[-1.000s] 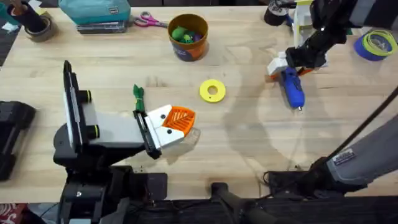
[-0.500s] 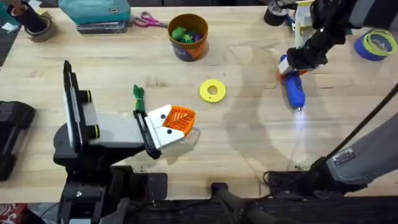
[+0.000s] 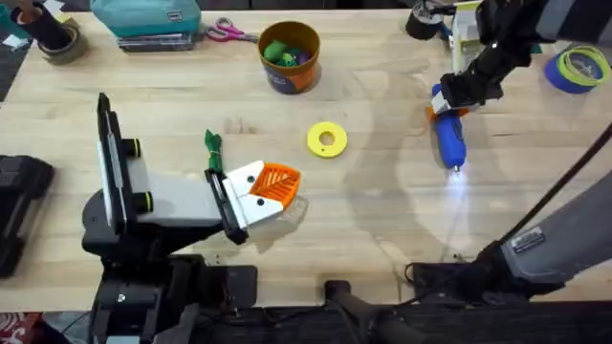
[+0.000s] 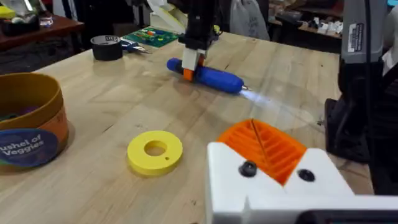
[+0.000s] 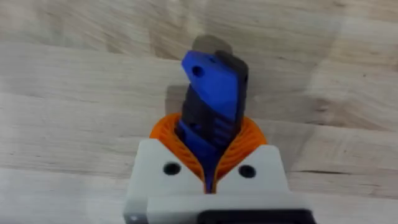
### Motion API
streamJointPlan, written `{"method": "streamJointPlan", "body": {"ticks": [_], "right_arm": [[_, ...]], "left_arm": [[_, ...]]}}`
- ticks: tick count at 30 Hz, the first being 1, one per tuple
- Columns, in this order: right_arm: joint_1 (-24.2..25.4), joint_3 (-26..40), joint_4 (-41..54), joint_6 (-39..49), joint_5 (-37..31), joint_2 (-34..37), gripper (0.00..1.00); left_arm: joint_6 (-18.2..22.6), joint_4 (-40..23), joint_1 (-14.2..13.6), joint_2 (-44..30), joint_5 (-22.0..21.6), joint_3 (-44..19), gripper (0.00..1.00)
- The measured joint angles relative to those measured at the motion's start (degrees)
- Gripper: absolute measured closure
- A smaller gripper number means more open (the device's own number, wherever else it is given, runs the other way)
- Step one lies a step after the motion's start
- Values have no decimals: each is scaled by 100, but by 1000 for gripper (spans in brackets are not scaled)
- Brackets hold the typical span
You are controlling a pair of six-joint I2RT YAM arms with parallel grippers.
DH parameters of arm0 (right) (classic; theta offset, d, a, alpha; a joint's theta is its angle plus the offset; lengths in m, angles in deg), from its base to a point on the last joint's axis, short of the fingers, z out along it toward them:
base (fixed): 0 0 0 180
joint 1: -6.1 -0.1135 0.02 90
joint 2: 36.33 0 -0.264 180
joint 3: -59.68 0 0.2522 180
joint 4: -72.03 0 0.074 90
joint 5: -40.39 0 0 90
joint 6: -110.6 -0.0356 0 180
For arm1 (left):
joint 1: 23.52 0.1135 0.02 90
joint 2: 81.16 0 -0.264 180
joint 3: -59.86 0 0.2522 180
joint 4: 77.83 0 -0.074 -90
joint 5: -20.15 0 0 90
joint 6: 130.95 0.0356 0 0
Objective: Pick up the gripper from the table and insert it into the empty holder that is missing its gripper. Then pick up a screw, insert it into the mounting hole, and use the screwdriver to tighten it. Finally, clean up the table by picking up the vegetable and placing it into the bucket.
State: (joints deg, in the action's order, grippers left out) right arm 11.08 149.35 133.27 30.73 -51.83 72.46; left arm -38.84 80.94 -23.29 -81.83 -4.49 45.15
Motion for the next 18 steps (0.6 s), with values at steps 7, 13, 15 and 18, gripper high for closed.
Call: {"method": "streamJointPlan", "body": {"ticks": [7,13,15,18], "right_arm": [[-189,511,-3,-75,30,-554,977],[-612,1260,-122,-92,37,-1452,977],[-789,1462,-123,-94,37,-1669,977],[-1074,1679,-253,-115,40,-1930,977]], "left_arm": [[0,0,0,0,0,0,997],[0,0,0,0,0,0,997],[0,0,0,0,0,0,997],[0,0,0,0,0,0,997]]}}
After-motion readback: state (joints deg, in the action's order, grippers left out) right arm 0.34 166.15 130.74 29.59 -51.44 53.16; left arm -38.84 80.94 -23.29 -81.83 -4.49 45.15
